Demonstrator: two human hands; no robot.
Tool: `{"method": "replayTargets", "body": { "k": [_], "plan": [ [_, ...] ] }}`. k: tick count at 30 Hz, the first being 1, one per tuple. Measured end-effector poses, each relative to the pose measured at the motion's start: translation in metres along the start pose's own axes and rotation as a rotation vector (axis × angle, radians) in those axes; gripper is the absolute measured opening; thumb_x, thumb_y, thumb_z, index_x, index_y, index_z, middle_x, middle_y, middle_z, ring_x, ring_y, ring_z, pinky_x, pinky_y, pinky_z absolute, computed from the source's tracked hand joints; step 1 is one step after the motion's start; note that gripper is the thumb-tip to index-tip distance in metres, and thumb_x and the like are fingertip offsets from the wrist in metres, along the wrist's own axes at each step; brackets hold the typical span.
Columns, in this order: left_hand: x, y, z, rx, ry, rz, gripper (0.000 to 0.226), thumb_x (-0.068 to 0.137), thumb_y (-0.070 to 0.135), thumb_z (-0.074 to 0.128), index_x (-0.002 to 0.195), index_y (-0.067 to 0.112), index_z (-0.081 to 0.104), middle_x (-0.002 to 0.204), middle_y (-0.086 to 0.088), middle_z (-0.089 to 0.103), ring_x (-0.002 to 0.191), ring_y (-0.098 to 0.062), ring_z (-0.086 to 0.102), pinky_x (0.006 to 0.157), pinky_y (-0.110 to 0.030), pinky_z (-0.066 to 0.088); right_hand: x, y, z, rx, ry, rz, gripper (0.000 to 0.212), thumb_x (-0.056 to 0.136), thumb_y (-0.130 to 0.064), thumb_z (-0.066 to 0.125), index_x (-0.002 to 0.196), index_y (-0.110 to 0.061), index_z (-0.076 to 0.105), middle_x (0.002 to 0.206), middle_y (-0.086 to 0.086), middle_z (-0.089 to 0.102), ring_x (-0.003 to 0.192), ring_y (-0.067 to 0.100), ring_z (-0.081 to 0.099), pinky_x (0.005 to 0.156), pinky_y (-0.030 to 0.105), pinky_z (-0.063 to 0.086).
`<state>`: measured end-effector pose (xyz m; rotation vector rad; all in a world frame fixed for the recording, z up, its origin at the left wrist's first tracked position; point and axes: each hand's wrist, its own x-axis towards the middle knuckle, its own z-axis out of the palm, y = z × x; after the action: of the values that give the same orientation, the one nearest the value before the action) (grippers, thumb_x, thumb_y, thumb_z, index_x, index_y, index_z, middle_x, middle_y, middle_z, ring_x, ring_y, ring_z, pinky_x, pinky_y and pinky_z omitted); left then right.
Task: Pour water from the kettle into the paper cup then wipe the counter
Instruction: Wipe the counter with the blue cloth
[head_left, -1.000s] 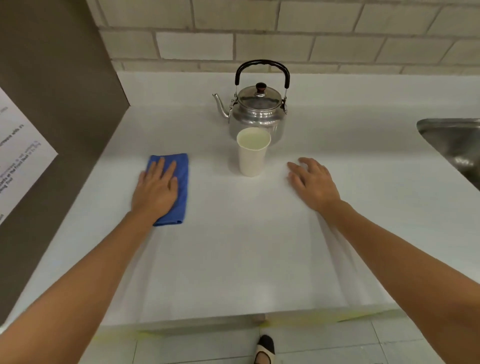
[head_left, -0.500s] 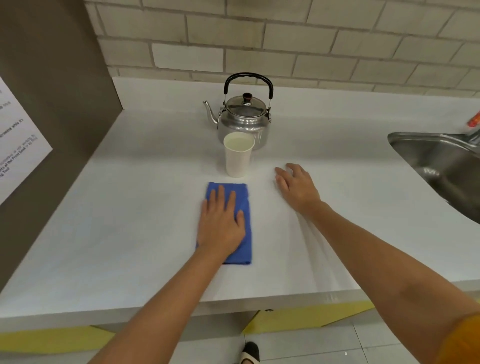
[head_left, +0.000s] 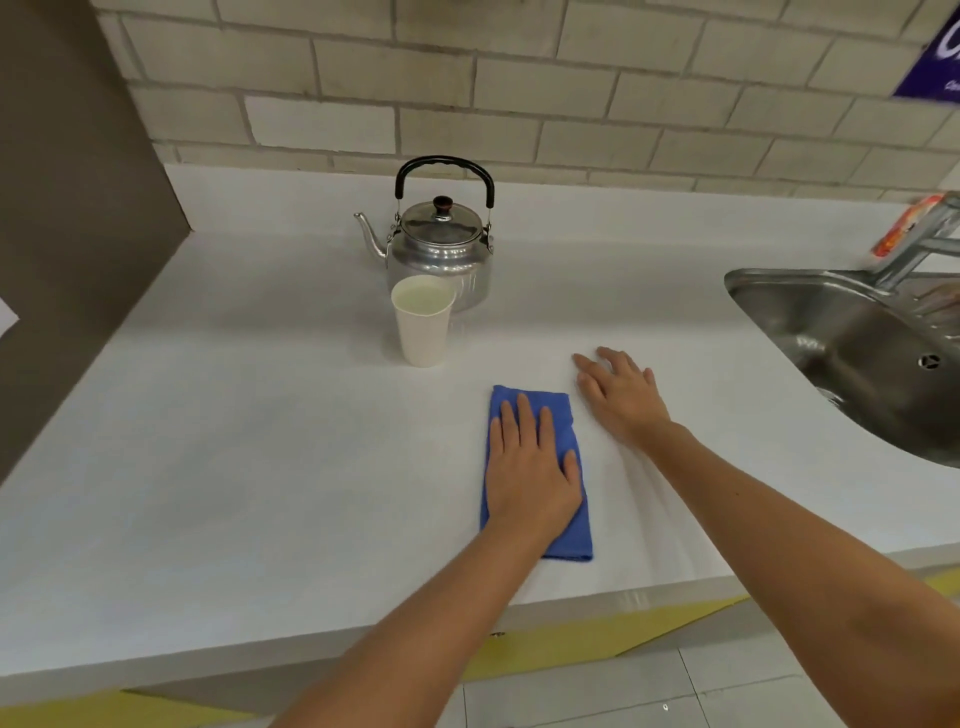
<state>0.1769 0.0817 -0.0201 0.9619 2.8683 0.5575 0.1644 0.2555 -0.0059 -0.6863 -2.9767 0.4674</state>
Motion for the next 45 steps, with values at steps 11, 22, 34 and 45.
{"method": "replayTargets", "body": {
  "k": [11,22,34,45],
  "plan": [
    [0.111,-0.014,-0.004,0.075,0.015,-0.086,0.057,0.096,0.034,0.022,0.145,0.008,0.009,0.155,-0.021,0.003,0.143,-0.032,0.002,0.119,-0.042,0.002,0.004,0.032,-0.002,-0.032,0.116,-0.143,0.040,0.097,-0.034,0.033,0.136,-0.030,0.041,0.147,0.005,0.035,0.138,0.022,0.025,0.111,0.040,0.023],
    [0.104,-0.009,0.019,0.057,0.091,-0.076,0.060,0.093,0.040,0.025,0.145,0.013,0.011,0.155,-0.019,0.005,0.144,-0.031,0.002,0.117,-0.039,0.000,0.041,0.071,-0.013,0.018,0.055,-0.078,0.042,0.097,-0.038,0.027,0.138,-0.032,0.035,0.153,0.002,0.025,0.143,0.022,0.012,0.116,0.048,0.006],
    [0.246,0.051,0.033,0.118,-0.073,-0.065,0.051,0.097,0.034,0.016,0.145,0.020,0.005,0.158,-0.006,-0.001,0.142,-0.039,-0.002,0.118,-0.048,0.000,0.048,0.077,-0.003,0.169,0.162,-0.068,0.042,0.098,-0.035,0.023,0.138,-0.030,0.035,0.150,0.003,0.032,0.141,0.019,0.020,0.116,0.045,0.012],
    [0.248,0.058,0.028,0.087,-0.078,-0.097,0.052,0.096,0.037,0.016,0.145,0.024,0.006,0.157,-0.010,-0.003,0.142,-0.040,-0.004,0.117,-0.049,-0.002,0.047,0.076,-0.005,0.231,0.158,-0.044,0.047,0.097,-0.040,0.017,0.144,-0.035,0.018,0.151,-0.001,0.030,0.143,0.021,0.015,0.116,0.041,0.010]
  ]
}}
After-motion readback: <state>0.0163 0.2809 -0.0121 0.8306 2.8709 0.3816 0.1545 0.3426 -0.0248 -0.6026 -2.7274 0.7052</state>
